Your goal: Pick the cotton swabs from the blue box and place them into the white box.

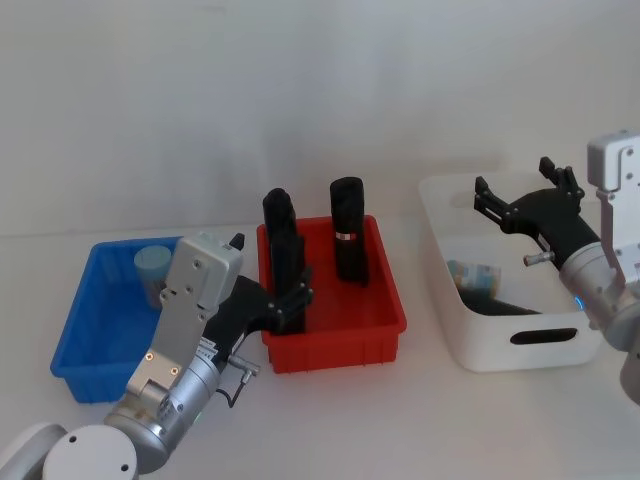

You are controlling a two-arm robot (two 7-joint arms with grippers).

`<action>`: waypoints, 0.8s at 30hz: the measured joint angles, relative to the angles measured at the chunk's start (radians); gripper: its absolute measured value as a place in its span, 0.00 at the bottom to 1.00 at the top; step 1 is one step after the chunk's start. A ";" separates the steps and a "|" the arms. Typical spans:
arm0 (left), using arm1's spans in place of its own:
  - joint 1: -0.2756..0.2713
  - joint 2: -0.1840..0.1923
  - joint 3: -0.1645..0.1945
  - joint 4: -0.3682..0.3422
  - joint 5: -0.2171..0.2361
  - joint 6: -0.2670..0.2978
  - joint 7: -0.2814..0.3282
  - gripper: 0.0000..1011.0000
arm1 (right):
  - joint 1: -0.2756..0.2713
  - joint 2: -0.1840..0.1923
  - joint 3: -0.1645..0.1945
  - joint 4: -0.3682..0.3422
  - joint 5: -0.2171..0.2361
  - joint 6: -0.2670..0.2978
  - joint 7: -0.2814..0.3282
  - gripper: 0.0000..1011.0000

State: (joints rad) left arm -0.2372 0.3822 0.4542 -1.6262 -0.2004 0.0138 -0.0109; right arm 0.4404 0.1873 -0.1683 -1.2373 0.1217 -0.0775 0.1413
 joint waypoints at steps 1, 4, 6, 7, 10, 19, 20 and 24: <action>0.000 0.000 0.000 0.000 0.000 0.000 0.000 0.99 | 0.000 0.000 0.000 0.000 0.000 0.000 0.000 0.99; 0.000 0.000 0.000 0.000 0.000 0.000 0.000 0.99 | 0.000 0.000 0.000 -0.001 0.000 -0.001 0.000 0.99; 0.000 0.000 0.000 0.000 0.000 0.000 0.000 0.99 | 0.000 0.000 0.001 -0.001 0.001 -0.001 0.001 0.99; 0.000 0.000 0.000 0.000 0.000 0.000 0.000 0.99 | -0.001 0.000 0.001 -0.001 0.001 -0.001 0.001 0.99; 0.000 0.000 0.000 0.000 0.000 0.000 0.000 0.99 | -0.001 0.000 0.001 -0.002 0.001 -0.001 0.001 0.99; 0.000 0.000 0.000 0.000 0.000 0.000 0.000 0.99 | -0.002 0.000 0.001 -0.003 0.002 -0.002 0.002 0.99; 0.000 0.000 0.000 0.000 0.000 0.000 0.000 0.99 | -0.002 0.000 0.001 -0.003 0.002 -0.002 0.002 0.99; 0.000 0.000 0.000 0.000 0.000 0.000 0.000 0.99 | -0.002 0.000 0.001 -0.003 0.002 -0.003 0.002 0.99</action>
State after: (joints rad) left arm -0.2372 0.3821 0.4542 -1.6262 -0.2004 0.0138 -0.0109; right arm 0.4385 0.1878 -0.1670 -1.2403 0.1232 -0.0802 0.1433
